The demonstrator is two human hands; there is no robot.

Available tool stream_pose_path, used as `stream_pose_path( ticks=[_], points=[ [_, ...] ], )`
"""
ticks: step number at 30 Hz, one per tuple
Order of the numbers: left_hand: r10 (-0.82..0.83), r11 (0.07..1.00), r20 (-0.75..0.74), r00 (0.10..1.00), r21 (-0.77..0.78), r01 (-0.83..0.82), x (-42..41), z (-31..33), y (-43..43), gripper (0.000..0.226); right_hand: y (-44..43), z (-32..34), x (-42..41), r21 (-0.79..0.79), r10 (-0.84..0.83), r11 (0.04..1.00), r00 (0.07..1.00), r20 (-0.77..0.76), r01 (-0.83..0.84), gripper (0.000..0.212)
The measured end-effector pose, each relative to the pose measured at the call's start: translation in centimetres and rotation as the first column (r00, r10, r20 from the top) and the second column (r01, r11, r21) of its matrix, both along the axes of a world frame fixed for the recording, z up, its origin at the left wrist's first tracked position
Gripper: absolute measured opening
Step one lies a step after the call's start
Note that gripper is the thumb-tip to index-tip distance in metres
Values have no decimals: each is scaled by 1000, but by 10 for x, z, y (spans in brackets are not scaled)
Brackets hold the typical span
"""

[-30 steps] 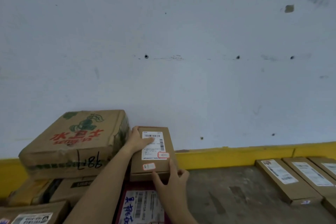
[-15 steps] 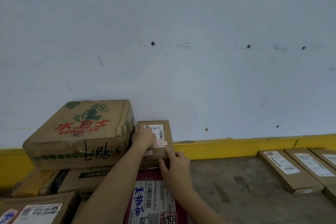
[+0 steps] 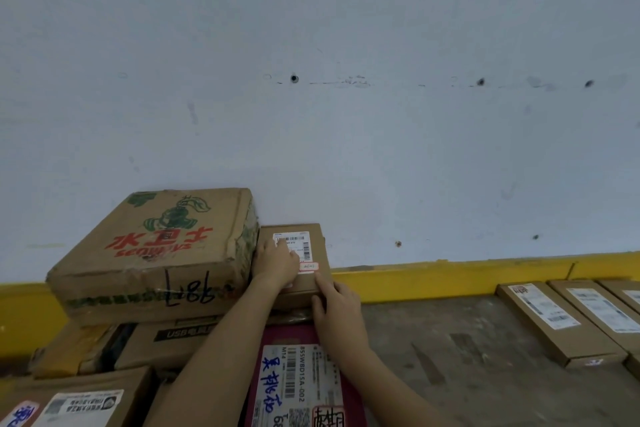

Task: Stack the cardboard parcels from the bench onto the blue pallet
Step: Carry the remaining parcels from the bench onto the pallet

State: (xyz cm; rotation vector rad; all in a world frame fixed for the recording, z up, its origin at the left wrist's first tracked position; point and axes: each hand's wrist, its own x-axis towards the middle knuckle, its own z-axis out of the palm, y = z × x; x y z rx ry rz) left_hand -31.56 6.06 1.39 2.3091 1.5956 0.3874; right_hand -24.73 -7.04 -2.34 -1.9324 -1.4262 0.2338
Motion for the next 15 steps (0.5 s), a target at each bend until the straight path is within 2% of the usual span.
stream_pose_path(
  ticks=[8,11,15],
  points=[
    [-46,995,72,996,90,39,3,8,-9,35,-20,7,27,-68,83,994,997,4,-83,53],
    [-73,989,71,995,130,64,13,15,-23,43,-44,3,55,-87,56,995,998,-6,-57,54],
    [-147,981,88,985,143,134,52,24,-51,38,-88,-5,114,-125,-30,992,999,41,35,55]
  ],
)
